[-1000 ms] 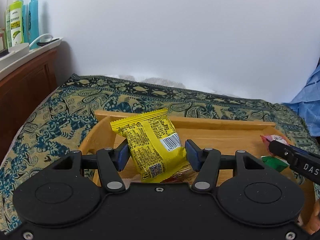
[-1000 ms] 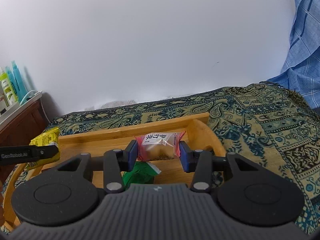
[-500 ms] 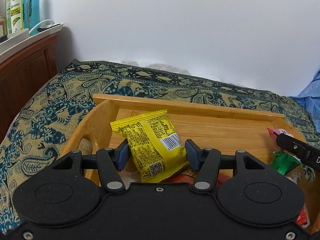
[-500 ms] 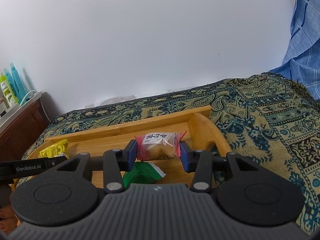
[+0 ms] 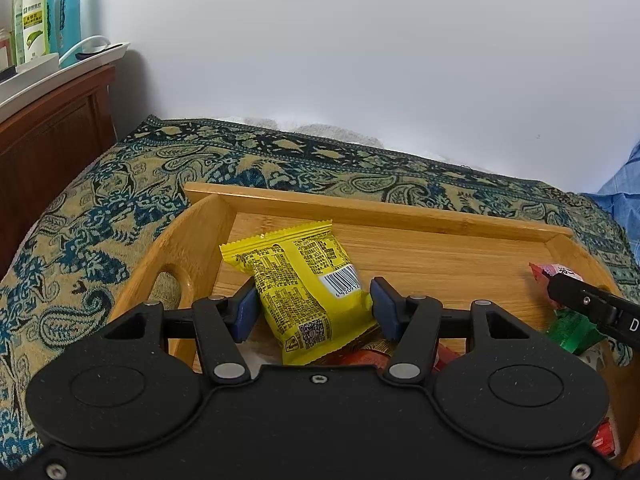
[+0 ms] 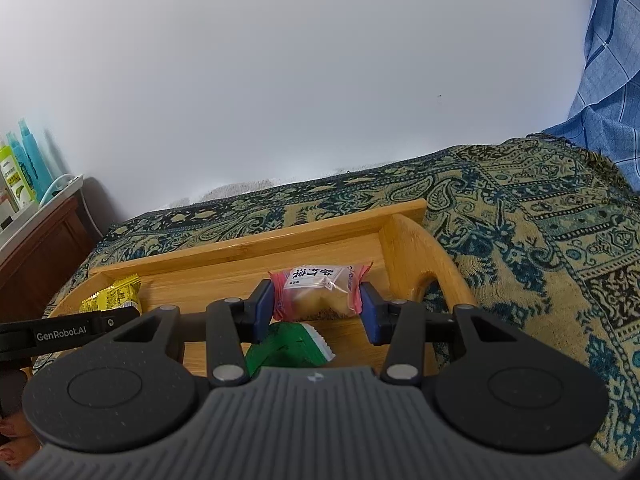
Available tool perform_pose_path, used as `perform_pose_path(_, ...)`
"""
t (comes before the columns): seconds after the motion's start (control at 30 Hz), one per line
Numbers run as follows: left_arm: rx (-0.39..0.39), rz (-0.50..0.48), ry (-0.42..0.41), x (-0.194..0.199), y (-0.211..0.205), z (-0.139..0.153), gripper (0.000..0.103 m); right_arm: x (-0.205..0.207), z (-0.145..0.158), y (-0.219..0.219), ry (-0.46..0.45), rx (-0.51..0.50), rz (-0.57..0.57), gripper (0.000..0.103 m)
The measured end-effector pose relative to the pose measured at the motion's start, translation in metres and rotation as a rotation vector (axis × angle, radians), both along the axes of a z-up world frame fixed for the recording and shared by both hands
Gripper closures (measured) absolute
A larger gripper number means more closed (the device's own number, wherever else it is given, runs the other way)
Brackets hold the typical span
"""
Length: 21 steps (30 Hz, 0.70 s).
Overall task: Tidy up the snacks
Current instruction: 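Carry the yellow packet and pink pastry bag over the tray with both tools, then open both tools to release the yellow packet and pink bag on the tray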
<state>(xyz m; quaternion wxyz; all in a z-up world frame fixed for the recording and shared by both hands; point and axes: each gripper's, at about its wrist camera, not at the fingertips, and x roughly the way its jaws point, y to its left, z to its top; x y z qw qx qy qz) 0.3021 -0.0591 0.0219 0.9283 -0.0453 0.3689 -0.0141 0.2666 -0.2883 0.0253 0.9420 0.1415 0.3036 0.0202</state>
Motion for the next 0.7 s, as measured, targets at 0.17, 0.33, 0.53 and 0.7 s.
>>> perform_pose_path(0.17,0.005,-0.001,-0.001,0.0006,-0.0013,-0.0005,0.046,0.0020,-0.0010,0.0010,0.013,0.000,0.008,0.054)
perform_pose_path(0.33,0.010,-0.002,0.000,0.0011,-0.0028,-0.0008,0.046,0.0038,-0.0018,0.0001,0.026,0.011,0.011,0.053)
perform_pose_path(0.53,0.018,-0.003,-0.004,0.0010,-0.0038,-0.0011,0.046,0.0038,-0.0017,-0.0013,0.025,0.024,0.018,0.051)
perform_pose_path(0.7,-0.003,0.002,0.007,0.0015,-0.0032,0.0006,0.040,0.0012,0.0000,-0.0051,-0.005,0.057,0.031,0.040)
